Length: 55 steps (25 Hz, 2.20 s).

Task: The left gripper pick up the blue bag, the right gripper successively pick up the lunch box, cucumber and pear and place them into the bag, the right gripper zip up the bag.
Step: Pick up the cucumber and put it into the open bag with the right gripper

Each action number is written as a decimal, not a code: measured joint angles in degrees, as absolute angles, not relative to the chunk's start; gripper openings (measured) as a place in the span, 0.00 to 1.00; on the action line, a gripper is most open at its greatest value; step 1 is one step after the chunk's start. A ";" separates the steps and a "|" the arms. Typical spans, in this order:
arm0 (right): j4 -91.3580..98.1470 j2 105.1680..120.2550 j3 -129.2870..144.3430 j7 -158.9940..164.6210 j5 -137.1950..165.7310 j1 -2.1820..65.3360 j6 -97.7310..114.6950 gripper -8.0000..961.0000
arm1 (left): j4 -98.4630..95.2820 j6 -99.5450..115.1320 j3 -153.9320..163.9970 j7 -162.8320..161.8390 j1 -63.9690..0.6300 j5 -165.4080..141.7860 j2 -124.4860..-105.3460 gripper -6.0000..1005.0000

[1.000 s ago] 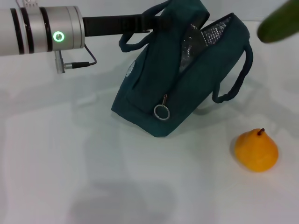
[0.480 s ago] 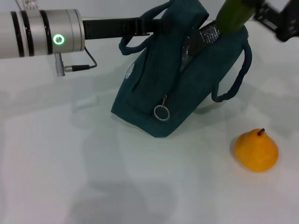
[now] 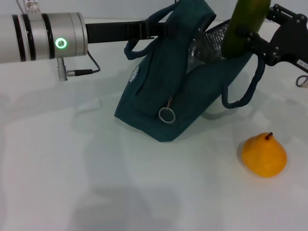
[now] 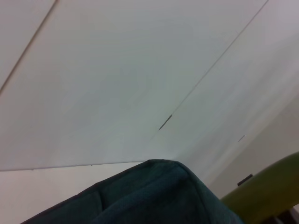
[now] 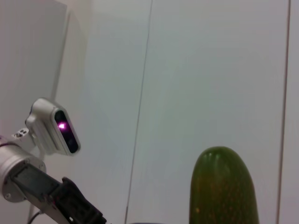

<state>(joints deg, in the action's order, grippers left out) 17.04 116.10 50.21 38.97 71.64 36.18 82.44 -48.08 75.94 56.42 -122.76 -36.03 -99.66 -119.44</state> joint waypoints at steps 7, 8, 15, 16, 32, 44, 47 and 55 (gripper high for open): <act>10.65 116.17 50.42 32.85 70.81 38.29 79.29 0.57 | -48.07 75.94 56.42 -122.73 -36.04 -99.65 -119.38 0.07; 9.92 116.17 50.43 32.43 70.81 38.52 79.03 0.57 | -48.07 75.94 56.42 -122.73 -36.04 -99.65 -119.37 0.07; 7.86 116.19 50.61 37.58 70.71 40.25 75.64 0.57 | -48.07 75.94 56.42 -122.70 -36.04 -99.61 -119.40 0.07; 7.90 116.19 50.87 39.22 70.77 40.47 74.61 0.57 | -48.07 75.94 56.40 -122.70 -36.04 -99.60 -119.41 0.07; 24.76 113.99 73.50 75.48 76.32 37.21 68.30 0.57 | -47.98 76.01 56.30 -122.70 -35.51 -99.57 -119.37 0.07; 35.10 113.92 70.24 85.93 82.71 33.61 68.42 0.64 | -47.99 76.11 56.43 -122.69 -35.02 -99.58 -119.35 0.07; 37.58 114.11 69.55 85.85 82.46 31.95 68.77 0.66 | -47.99 76.12 56.39 -122.64 -34.78 -99.58 -119.35 0.07; 38.84 113.94 66.83 85.02 82.41 30.09 72.37 0.78 | -47.99 76.11 56.33 -122.61 -34.69 -99.59 -119.35 0.07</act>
<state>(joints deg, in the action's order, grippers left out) 38.84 113.94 66.83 85.03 82.41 30.09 72.37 -47.99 76.11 56.33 -122.61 -34.69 -99.59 -119.35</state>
